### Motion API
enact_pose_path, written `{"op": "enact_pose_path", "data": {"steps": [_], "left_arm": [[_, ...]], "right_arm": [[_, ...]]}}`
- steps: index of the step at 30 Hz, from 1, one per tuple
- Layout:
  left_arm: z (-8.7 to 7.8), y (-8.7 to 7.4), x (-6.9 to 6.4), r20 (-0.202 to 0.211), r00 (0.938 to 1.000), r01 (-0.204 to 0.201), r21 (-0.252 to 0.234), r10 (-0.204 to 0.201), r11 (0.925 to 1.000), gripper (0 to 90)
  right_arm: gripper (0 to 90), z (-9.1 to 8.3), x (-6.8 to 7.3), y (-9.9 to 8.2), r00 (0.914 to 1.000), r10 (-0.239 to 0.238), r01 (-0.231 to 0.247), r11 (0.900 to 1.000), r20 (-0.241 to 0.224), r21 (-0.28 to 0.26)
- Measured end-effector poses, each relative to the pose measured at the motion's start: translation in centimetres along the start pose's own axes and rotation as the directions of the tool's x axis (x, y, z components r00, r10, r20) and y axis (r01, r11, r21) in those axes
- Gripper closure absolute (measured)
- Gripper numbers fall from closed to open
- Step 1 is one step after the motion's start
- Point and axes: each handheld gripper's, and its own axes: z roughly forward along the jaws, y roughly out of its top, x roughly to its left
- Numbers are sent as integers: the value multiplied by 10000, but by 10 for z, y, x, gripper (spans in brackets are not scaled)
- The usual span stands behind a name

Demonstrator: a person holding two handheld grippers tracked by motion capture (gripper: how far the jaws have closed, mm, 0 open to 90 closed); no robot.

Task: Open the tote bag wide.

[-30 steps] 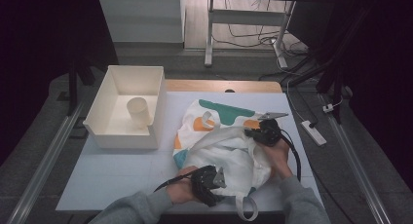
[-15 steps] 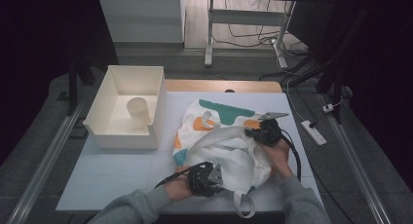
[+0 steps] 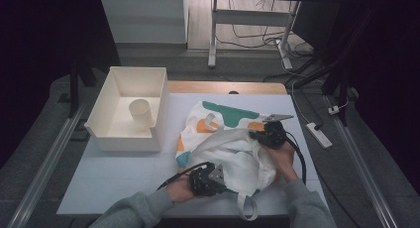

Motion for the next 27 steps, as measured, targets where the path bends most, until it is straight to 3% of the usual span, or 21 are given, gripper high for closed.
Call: {"op": "enact_pose_path", "data": {"steps": [6, 18, 23, 27], "left_arm": [[-13, 1, -2, 172, 9998, 78, -504, -69, 9987, 874], [-43, -3, -16, 192, 9998, 41, -1454, -13, 9894, 875], [-59, -5, -25, 393, 9992, -30, -1883, 106, 9821, 875], [-78, -2, -32, 234, 9990, -313, -2338, 378, 9718, 875]], "right_arm": [[858, -8, 3, 3, 10000, -92, 91, 9997, -26, -223], [863, -25, 10, 12, 9996, -218, 206, 9976, -174, -656], [863, -30, 16, 15, 9990, -301, 276, 9970, -338, -721], [863, -32, 23, 18, 9978, -447, 409, 9963, -487, -761]]}}
